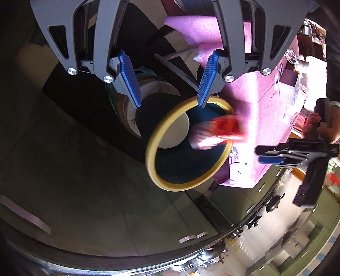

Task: Collect trash
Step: 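Carry the can to the bin and drop it in with the left gripper, then grasp the blue printed box with the right gripper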

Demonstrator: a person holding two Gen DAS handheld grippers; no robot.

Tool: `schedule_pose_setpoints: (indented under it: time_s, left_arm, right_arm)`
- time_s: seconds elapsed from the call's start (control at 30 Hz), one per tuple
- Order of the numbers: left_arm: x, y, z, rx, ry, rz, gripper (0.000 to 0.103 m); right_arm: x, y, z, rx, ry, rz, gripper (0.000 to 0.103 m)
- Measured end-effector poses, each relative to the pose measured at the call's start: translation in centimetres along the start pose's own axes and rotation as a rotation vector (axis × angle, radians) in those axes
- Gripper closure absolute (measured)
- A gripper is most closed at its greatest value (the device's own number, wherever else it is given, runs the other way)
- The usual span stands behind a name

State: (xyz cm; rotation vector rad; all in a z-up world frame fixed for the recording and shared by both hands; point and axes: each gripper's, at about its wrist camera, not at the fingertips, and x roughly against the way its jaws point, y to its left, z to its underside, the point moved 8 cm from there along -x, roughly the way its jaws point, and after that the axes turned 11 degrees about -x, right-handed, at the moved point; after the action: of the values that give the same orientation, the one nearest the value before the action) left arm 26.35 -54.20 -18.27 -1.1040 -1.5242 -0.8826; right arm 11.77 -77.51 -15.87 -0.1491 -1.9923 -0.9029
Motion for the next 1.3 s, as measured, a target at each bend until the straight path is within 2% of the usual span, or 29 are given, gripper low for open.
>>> schedule_pose_setpoints:
  time_s: [0.1, 0.17, 0.3, 0.37, 0.43, 0.47, 0.63, 0.7, 0.8, 0.9, 1.03, 1.13, 1.23, 1.3]
  left_arm:
    - [-2.3, -0.2, -1.0, 0.001, 0.04, 0.007, 0.041]
    - [-2.0, -0.2, -1.1, 0.003, 0.029, 0.011, 0.04]
    - [1.2, 0.3, 0.1, 0.003, -0.015, -0.005, 0.039]
    - [3.7, 0.7, 1.4, 0.028, -0.062, -0.003, 0.034]
    - [6.8, 1.3, 3.2, 0.059, -0.126, -0.009, 0.019]
    - [8.3, 1.5, 4.1, 0.074, -0.162, -0.02, 0.018]
    - [16.9, 3.2, 11.5, 0.214, -0.367, -0.078, 0.011]
    - [20.2, 3.6, 15.0, 0.272, -0.449, -0.135, 0.01]
    - [24.5, 4.1, 20.9, 0.348, -0.546, -0.262, 0.008]
    - [27.7, 4.8, 27.6, 0.433, -0.616, -0.355, 0.007]
    - [29.8, 4.4, 35.8, 0.568, -0.697, -0.41, 0.007]
    - [29.6, 4.0, 41.0, 0.65, -0.734, -0.439, 0.007]
    - [29.4, 3.9, 46.6, 0.746, -0.768, -0.474, 0.007]
    - [28.5, 3.3, 49.1, 0.796, -0.774, -0.499, 0.007]
  right_arm:
    - [0.4, -0.7, 0.2, -0.013, 0.004, -0.007, 0.048]
    - [0.6, -0.8, 0.4, -0.014, 0.004, -0.014, 0.048]
    - [0.8, 0.2, 1.1, 0.005, 0.015, -0.044, 0.048]
    - [0.8, 1.1, 1.5, 0.032, 0.026, -0.063, 0.048]
    - [0.6, 2.6, 1.8, 0.071, 0.041, -0.081, 0.047]
    - [0.6, 3.5, 2.0, 0.096, 0.05, -0.091, 0.045]
    - [-0.2, 9.8, 3.7, 0.251, 0.099, -0.144, 0.038]
    - [-0.3, 13.3, 5.2, 0.345, 0.113, -0.182, 0.035]
    - [-0.4, 18.4, 8.0, 0.458, 0.116, -0.246, 0.029]
    - [0.1, 23.5, 11.4, 0.583, 0.049, -0.303, 0.029]
    - [-0.3, 29.4, 16.6, 0.737, -0.039, -0.347, 0.024]
    - [-2.6, 31.9, 19.3, 0.809, -0.044, -0.308, 0.018]
    - [-5.2, 33.1, 20.4, 0.819, -0.051, -0.249, 0.015]
    - [-6.8, 33.2, 20.7, 0.815, -0.033, -0.216, 0.014]
